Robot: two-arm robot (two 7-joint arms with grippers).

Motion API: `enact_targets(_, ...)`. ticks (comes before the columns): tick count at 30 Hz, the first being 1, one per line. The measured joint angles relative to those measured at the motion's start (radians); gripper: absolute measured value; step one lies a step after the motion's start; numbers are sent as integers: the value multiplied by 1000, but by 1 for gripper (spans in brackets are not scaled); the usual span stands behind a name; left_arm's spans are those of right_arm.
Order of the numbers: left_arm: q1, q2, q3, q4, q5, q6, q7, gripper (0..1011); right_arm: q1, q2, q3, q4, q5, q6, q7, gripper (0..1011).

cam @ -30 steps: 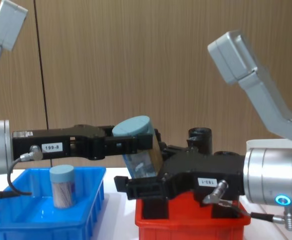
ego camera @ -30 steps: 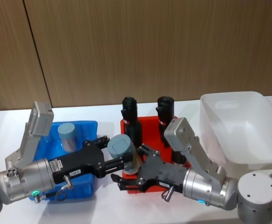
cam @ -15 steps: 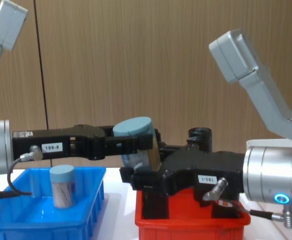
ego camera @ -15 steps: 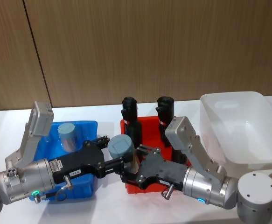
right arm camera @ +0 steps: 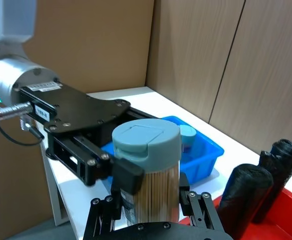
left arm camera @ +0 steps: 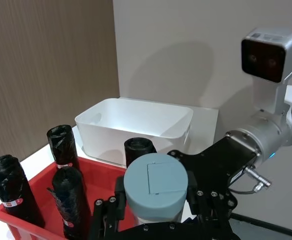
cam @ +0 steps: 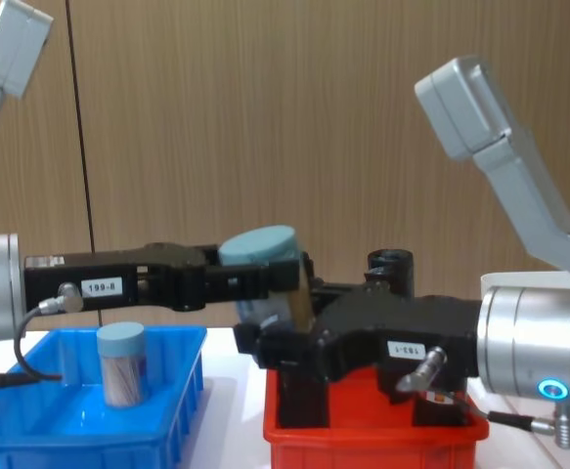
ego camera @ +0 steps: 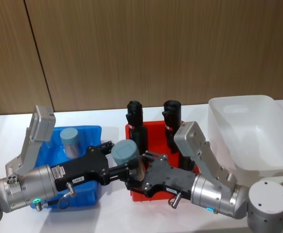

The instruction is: Pick the cotton swabs from the blue box and place them into the white box.

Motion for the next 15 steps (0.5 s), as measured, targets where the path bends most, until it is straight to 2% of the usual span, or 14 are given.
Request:
enact_targets(12, 0, 0, 0, 0, 1, 0, 2, 1003, -10, 10, -3, -20, 19, -2, -6, 636)
enact_targets(15, 0, 0, 0, 0, 1, 0, 2, 1004, -15, 16, -1, -29, 27, -2, -10, 636)
